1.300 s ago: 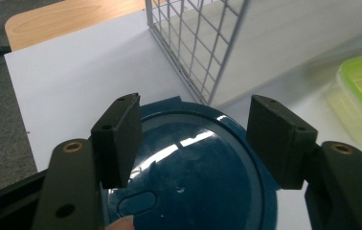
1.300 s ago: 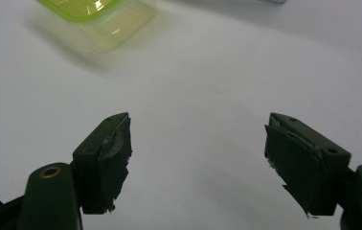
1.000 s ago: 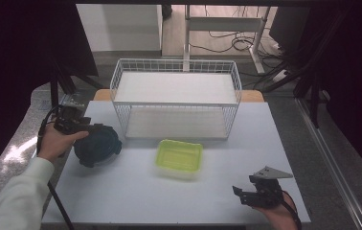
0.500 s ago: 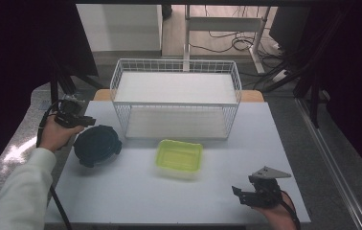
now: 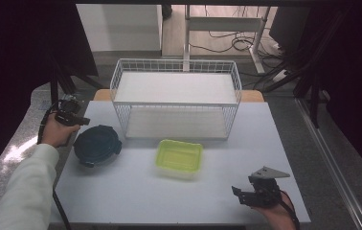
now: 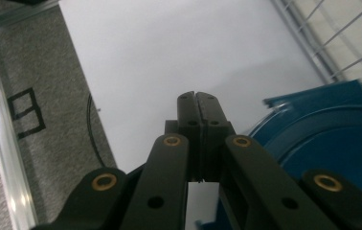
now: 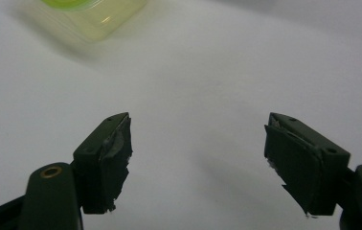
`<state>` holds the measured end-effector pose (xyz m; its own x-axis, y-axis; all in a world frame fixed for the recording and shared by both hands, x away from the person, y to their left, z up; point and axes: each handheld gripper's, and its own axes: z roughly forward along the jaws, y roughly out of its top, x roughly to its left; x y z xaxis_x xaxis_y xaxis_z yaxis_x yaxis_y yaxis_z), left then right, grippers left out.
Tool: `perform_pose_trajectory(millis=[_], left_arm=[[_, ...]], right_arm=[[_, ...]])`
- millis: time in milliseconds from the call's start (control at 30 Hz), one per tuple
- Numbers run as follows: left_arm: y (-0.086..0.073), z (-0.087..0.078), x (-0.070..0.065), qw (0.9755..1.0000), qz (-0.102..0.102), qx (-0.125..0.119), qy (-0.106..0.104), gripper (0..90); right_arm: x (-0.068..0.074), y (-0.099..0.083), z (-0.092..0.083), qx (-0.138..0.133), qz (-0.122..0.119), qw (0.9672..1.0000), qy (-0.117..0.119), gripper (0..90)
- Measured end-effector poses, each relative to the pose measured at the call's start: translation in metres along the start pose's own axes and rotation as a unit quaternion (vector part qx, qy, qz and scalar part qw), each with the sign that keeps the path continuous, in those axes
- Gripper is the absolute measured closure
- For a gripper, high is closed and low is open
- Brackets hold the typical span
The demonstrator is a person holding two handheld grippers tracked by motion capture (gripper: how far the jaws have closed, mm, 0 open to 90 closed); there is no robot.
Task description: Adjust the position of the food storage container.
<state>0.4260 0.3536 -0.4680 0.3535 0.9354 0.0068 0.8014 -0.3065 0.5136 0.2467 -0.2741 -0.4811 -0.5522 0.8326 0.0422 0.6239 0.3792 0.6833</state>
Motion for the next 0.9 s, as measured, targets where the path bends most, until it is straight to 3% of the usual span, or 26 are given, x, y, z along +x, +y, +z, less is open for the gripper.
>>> perform_pose_trajectory(millis=[200,367,900], left_arm=[[-0.002,0.007,-0.001,0.9995,0.02,0.023,0.007,90.0],[0.0,0.014,-0.008,0.9983,0.043,0.04,-0.006,90.0],[-0.005,0.012,-0.012,0.9978,0.052,0.041,-0.008,90.0]], right_arm=[[-0.001,-0.001,0.001,0.003,0.0,1.0,0.0,24.4],[0.0,-0.001,0.001,0.003,-0.002,1.0,-0.001,24.4],[-0.001,0.0,0.0,0.0,-0.001,1.0,-0.002,24.8]])
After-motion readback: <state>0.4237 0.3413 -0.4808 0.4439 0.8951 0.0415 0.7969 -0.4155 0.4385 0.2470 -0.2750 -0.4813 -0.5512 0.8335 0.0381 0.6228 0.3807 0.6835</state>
